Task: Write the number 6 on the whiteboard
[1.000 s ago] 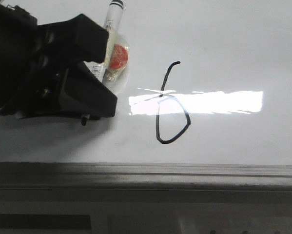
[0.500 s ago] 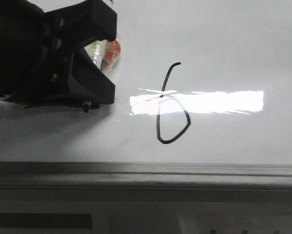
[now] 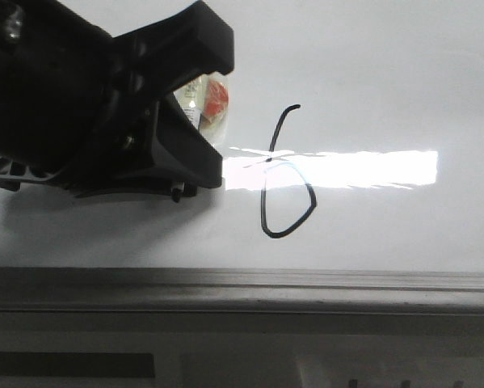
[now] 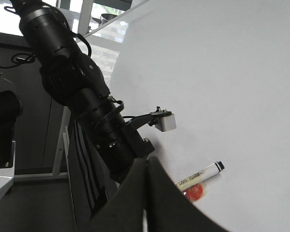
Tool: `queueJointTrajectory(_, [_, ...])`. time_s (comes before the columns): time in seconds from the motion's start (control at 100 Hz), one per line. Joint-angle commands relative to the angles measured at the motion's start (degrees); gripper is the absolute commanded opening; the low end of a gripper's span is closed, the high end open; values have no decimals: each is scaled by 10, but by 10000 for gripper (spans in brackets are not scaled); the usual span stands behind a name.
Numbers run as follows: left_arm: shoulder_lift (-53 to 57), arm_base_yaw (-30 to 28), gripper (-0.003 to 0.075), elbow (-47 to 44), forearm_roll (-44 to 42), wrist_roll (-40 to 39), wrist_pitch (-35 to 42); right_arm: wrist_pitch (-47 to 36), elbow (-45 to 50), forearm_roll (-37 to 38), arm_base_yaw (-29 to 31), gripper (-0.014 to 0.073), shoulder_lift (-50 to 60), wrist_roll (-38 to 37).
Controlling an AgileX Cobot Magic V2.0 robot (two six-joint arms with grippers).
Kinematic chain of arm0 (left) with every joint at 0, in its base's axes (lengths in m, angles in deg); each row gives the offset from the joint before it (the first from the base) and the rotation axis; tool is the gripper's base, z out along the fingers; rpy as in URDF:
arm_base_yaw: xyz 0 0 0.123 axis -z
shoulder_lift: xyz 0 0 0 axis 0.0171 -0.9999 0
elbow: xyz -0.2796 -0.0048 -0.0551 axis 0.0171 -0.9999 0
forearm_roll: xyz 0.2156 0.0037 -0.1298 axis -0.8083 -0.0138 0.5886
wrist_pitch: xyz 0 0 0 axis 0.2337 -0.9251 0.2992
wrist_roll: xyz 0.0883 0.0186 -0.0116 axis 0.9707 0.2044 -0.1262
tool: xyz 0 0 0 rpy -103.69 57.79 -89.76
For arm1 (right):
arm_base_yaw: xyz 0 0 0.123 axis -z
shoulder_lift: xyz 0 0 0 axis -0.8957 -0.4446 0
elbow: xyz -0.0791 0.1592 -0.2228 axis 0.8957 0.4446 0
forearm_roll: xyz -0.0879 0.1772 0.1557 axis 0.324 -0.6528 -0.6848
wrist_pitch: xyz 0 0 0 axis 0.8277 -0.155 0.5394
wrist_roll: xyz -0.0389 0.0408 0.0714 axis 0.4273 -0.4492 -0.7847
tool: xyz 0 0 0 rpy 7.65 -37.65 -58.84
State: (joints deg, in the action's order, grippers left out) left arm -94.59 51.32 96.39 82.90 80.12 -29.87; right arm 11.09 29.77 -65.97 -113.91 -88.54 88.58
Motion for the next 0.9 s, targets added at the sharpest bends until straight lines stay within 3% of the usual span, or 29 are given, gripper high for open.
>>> queueJointTrajectory(0.0, [-30, -11, -20, -6, 24, -8, 151, -46, -17, 0, 4, -70, -3, 0])
queueJointTrajectory(0.38, [-30, -11, -20, -6, 24, -8, 203, -46, -17, 0, 4, -70, -3, 0])
queueJointTrajectory(0.89, [-30, -11, -20, -6, 24, -31, 208, -46, -17, 0, 4, -70, -3, 0])
